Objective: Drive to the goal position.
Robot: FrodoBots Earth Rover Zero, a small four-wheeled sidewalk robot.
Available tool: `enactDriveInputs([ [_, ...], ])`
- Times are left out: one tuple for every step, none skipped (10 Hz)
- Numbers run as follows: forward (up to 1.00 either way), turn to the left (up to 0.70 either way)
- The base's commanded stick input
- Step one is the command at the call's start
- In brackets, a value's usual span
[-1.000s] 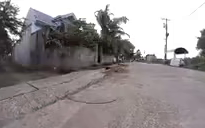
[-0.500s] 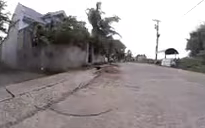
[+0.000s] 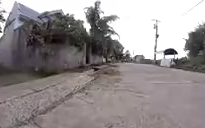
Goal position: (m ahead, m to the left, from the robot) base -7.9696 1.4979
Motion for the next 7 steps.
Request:
enactDriveInputs([
  [0.70,0.00],
  [0.70,0.00],
  [0.70,0.00],
  [0.70,0.00],
  [0.70,0.00],
  [0.70,-0.08],
  [0.70,-0.27],
])
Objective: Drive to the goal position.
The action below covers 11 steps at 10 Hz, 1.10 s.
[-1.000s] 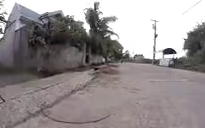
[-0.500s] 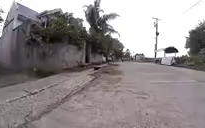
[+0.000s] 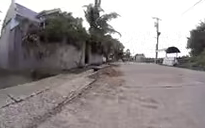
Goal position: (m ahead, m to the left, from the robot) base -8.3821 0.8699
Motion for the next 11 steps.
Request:
enactDriveInputs([
  [0.70,-0.27],
  [0.70,-0.27],
  [0.70,-0.27],
  [0.70,-0.05],
  [0.00,0.00],
  [0.00,0.00],
  [0.00,0.00],
  [0.00,0.00],
  [0.00,0.00],
  [0.00,0.00],
  [0.00,0.00],
])
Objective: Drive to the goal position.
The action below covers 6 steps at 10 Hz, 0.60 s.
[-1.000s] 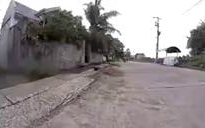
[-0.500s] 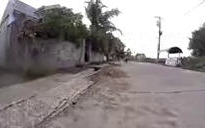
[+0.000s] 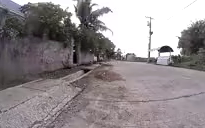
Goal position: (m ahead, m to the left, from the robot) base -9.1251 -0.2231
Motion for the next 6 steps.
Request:
enactDriveInputs([
  [0.00,0.00],
  [0.00,0.00],
  [0.00,-0.20],
  [0.00,-0.41],
  [0.00,-0.45],
  [0.00,-0.45],
])
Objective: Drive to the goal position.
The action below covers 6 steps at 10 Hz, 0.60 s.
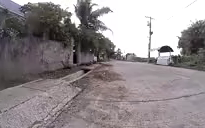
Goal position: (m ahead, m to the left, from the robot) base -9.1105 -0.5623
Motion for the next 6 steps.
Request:
enactDriveInputs([
  [0.00,-0.45],
  [0.00,-0.45],
  [0.00,-0.45],
  [0.00,-0.45],
  [0.00,-0.45],
  [0.00,-0.45],
])
